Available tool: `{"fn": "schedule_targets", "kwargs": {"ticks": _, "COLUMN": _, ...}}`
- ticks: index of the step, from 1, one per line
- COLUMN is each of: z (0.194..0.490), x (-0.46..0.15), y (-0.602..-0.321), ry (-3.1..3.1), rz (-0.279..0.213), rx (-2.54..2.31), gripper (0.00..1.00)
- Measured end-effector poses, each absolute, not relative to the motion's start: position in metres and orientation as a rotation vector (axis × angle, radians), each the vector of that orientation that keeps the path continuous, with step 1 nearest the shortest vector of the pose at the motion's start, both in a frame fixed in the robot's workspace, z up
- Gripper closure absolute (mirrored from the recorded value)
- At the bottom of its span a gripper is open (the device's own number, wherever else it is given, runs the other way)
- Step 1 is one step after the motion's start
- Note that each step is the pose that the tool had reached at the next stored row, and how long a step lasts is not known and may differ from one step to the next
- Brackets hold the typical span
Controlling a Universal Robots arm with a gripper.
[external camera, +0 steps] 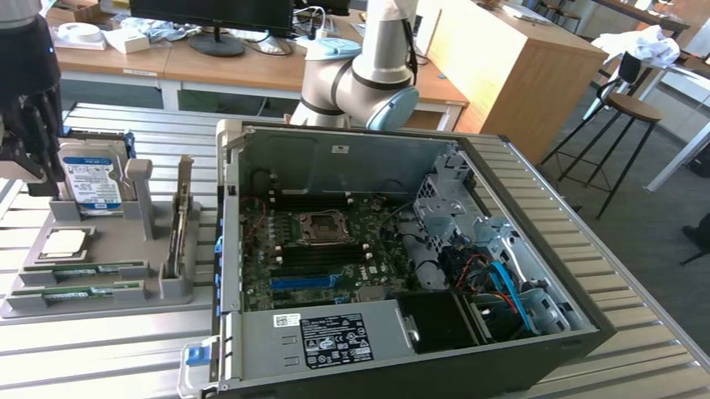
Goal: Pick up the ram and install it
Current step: 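Pick up the ram and move it above insertion slot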
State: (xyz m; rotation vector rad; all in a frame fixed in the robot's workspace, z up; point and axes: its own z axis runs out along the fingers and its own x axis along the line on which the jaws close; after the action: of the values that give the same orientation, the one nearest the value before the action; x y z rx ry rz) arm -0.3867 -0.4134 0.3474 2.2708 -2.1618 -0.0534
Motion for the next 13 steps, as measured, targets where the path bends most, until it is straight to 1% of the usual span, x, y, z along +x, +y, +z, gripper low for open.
{"fn": "schedule_targets", "kwargs": {"ticks": 13, "z": 0.332, "x": -0.387, "y": -0.413, "ry": -2.162, "rz": -0.053, "rx": 2.271, "gripper": 0.70}}
